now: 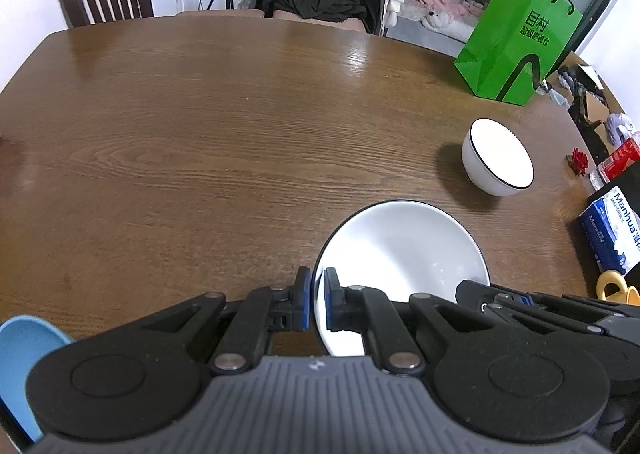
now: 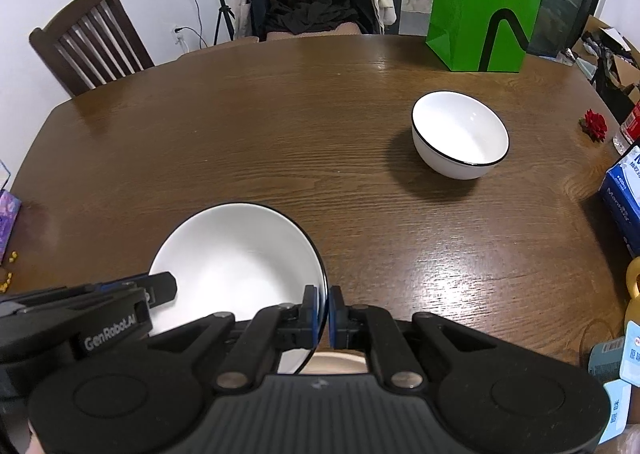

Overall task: Organize plates and bowls
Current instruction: 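Lift the white bowl with both grippers and carry it toward the blue bowl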

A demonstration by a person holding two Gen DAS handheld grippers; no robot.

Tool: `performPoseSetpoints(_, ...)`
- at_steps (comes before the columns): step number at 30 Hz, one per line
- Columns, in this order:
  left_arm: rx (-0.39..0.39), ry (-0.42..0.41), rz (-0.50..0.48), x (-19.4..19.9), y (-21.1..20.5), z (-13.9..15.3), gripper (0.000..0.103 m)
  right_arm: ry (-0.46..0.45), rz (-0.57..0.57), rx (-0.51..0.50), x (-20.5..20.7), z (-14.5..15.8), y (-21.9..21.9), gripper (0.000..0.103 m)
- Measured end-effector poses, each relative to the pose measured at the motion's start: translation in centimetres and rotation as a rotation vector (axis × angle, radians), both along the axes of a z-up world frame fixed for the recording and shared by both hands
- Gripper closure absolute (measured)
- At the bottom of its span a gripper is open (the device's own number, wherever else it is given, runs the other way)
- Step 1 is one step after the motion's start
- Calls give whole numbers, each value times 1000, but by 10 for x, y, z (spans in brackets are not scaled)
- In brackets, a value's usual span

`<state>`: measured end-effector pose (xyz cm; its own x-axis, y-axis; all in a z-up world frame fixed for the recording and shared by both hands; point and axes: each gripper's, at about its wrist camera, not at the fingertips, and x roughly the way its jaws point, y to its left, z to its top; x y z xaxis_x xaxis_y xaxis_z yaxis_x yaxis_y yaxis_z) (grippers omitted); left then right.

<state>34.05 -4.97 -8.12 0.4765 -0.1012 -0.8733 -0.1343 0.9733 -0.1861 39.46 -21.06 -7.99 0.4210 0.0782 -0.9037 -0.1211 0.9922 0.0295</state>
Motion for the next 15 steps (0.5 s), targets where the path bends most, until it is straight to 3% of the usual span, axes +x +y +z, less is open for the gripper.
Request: performPoseSetpoints(15, -6, -36, 41, -43, 5, 18, 96, -28, 34, 8, -43, 19, 7, 98)
